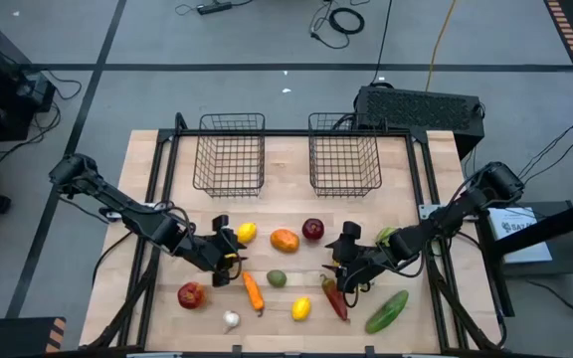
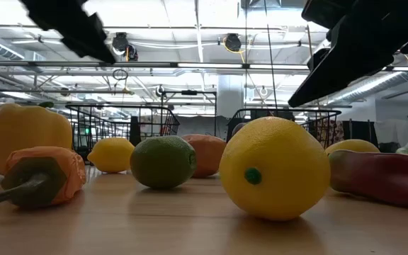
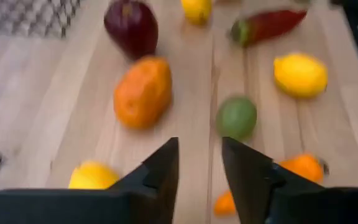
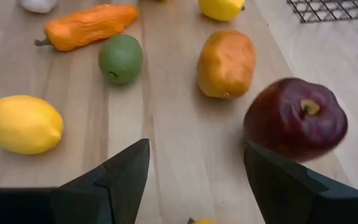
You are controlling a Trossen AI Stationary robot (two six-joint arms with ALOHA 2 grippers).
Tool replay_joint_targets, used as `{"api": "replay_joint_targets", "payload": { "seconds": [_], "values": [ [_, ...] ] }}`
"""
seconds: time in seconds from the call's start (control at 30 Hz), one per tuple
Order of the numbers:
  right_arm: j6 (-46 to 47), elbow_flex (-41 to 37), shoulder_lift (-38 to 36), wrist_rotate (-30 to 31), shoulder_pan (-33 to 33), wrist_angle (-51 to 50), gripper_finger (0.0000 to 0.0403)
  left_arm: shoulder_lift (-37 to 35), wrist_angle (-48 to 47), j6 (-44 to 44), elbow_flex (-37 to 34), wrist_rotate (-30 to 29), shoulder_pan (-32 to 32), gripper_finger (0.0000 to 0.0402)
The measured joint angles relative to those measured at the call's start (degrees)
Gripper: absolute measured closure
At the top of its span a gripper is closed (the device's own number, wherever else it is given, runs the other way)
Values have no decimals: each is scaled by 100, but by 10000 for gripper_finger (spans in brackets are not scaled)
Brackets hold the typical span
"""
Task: Sort produce into baskets
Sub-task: Put the yellow bell pepper into the right mesh basket
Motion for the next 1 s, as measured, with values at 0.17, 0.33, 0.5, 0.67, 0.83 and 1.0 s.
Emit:
{"api": "replay_joint_targets", "payload": {
  "seconds": [0.17,0.33,0.5,0.67,0.83,1.0],
  "values": [
    [-198,2,-1,-18,0,147,151,-152,-988,-753,36,25,-250,230],
    [-333,2,-1,-20,0,148,151,-166,-1437,-1373,-65,-31,-703,229],
    [-331,2,-1,-22,0,146,151,-162,-1489,-1908,-156,-319,-1067,229],
    [-328,2,-1,-29,0,144,151,-162,-1619,-1974,-158,-978,-1285,229],
    [-331,2,-1,-31,0,144,151,-164,-1684,-1934,-364,-1136,-1316,229],
    [-304,2,-1,-33,0,144,151,-162,-1316,-1974,-790,-1150,-1266,229]
  ]
}}
